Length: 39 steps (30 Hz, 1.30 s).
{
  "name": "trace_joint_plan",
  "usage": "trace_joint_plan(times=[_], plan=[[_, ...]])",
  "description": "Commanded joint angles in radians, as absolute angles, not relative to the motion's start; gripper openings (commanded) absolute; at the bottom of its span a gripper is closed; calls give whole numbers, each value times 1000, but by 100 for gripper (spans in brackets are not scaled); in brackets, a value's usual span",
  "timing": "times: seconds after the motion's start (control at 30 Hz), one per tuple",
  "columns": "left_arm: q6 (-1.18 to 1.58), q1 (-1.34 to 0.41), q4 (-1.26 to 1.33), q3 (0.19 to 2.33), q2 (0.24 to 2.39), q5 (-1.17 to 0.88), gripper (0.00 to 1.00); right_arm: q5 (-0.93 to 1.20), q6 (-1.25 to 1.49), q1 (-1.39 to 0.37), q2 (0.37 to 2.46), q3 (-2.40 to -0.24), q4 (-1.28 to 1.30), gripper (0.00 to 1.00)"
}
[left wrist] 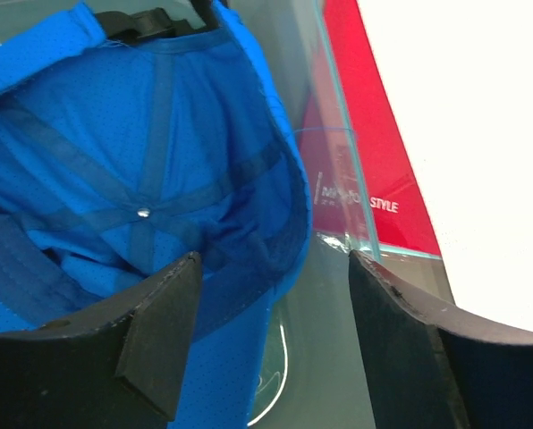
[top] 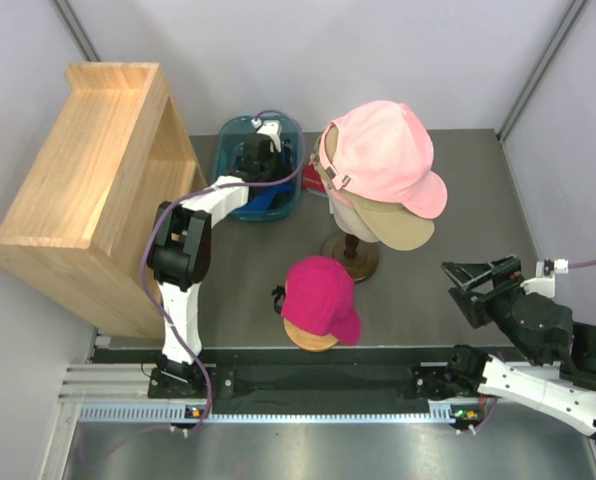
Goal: Stack the hats
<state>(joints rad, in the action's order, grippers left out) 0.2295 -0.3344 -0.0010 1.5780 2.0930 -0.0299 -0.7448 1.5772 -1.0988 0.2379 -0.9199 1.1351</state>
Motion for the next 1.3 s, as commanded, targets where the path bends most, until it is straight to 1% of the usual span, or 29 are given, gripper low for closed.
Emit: trace_joint_plan(times=[0.0, 0.13, 0.27, 0.33, 0.37, 0.4, 0.43, 0.47, 0.5, 0.63, 0.77, 0.9, 1.03, 1.13, 1.27], plan=[[225, -327, 66, 1579, 2100, 35, 70, -779, 1594, -1108, 252, -962, 1161, 85], [239, -324, 54, 1604, 2126, 5, 69, -784, 1608, -1109, 244, -963, 1170, 85], [239, -324, 31, 1646, 2166, -55, 62, -790, 1611, -1109, 244, -963, 1175, 85], [242, -324, 44, 1647, 2175, -90, 56, -790, 1612, -1109, 244, -965, 1177, 85], [242, -324, 51, 1646, 2175, -103, 51, -790, 1614, -1109, 244, -966, 1180, 85], [242, -324, 55, 1646, 2174, -113, 37, -790, 1614, -1108, 245, -969, 1180, 85], [244, -324, 67, 1646, 2174, -129, 26, -792, 1611, -1109, 247, -971, 1181, 85], [253, -322, 67, 1649, 2171, -132, 11, -792, 1609, -1108, 248, -973, 1180, 85], [258, -322, 64, 1660, 2168, -132, 0, -792, 1608, -1108, 252, -976, 1180, 85], [267, -322, 58, 1669, 2116, -121, 0, -795, 1579, -1108, 265, -989, 1160, 85], [262, -322, 55, 1675, 2004, -83, 0, -816, 1537, -1108, 282, -1009, 1112, 85], [267, -322, 5, 1770, 1927, -37, 0, -862, 1493, -1108, 284, -1022, 1010, 85], [287, -322, -34, 1841, 1859, -9, 0, -882, 1418, -1108, 284, -1012, 836, 84], [336, -322, -45, 1861, 1796, 81, 0, -879, 1375, -1108, 311, -1037, 805, 85], [373, -325, -9, 1885, 1709, 77, 0, -876, 1333, -1108, 353, -1084, 743, 84]])
